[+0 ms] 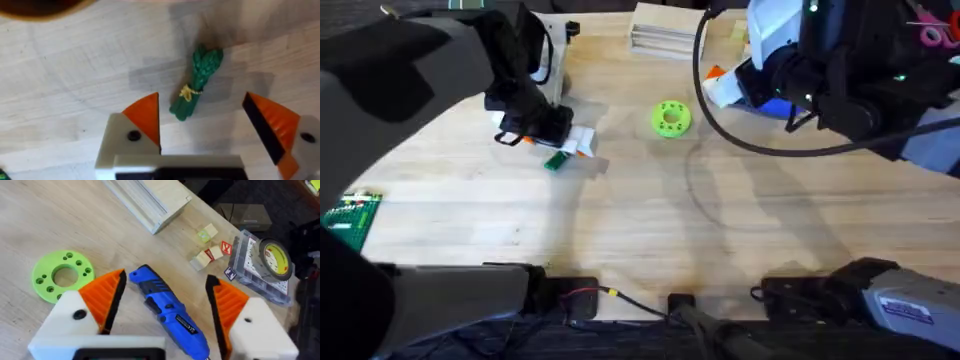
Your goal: Pick up the gripper from the table and insert it into the empty holder that is missing its gripper. Then pick up a screw, insert it into the mounting hole, and use the screwdriver to tighten it. Finally, clean up the table by picking up the vegetable and placing it into the bucket.
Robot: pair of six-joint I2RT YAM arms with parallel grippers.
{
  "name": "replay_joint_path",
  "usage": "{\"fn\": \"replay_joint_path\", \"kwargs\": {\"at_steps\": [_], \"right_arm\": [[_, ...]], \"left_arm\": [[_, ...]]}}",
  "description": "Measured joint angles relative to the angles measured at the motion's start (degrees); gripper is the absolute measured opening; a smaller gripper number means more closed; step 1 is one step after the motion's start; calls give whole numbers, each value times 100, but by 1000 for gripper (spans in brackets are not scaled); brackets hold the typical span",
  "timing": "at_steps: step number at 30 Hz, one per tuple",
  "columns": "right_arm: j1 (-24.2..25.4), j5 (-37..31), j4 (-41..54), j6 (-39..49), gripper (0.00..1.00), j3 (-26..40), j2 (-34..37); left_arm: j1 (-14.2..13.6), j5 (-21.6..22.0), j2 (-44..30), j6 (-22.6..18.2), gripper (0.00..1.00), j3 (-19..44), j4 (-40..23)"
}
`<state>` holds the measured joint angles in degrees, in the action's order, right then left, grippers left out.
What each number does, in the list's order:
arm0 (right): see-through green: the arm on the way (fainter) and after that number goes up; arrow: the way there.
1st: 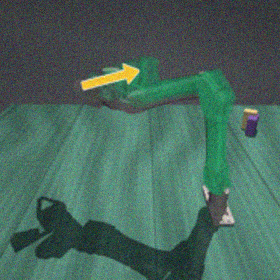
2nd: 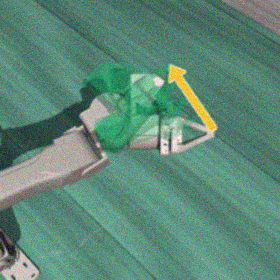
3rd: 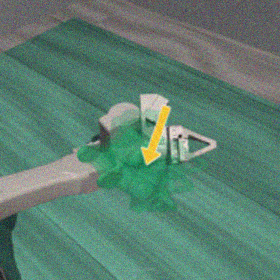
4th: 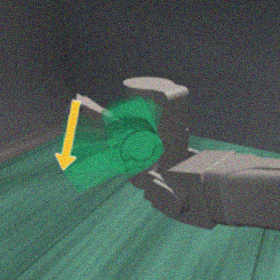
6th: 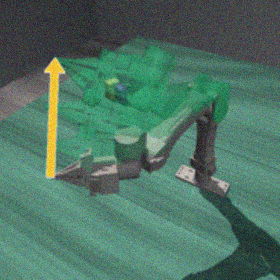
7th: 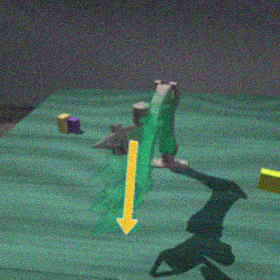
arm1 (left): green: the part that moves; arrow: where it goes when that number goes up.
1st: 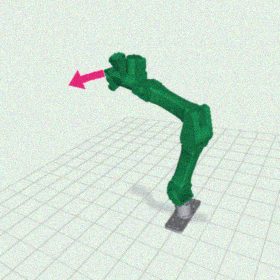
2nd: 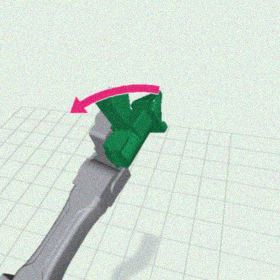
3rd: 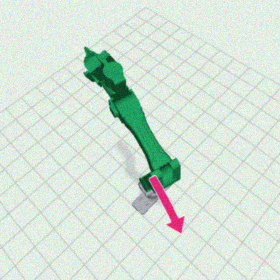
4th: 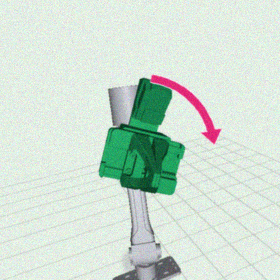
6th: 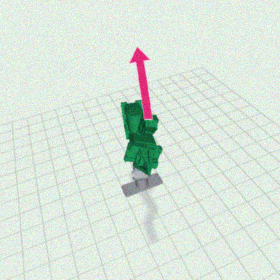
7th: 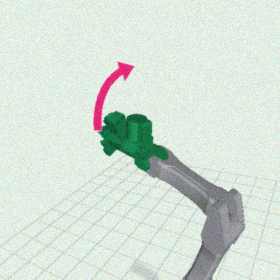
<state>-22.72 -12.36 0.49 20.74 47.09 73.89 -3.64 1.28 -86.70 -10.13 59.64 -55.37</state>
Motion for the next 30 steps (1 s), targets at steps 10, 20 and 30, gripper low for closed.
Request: {"fn": "replay_joint_path", "kwargs": {"at_steps": [10, 20, 30], "right_arm": [[0, 0, 2, 2, 992, 0, 0], [0, 0, 4, 1, 993, 0, 0], [0, 0, 5, 0, 992, 0, 0]], "left_arm": [[-2, -39, -596, -562, 995, 0, 463], [-2, -186, -957, -706, 995, 0, 463], [-2, -286, -959, -752, 707, 0, 505]]}}
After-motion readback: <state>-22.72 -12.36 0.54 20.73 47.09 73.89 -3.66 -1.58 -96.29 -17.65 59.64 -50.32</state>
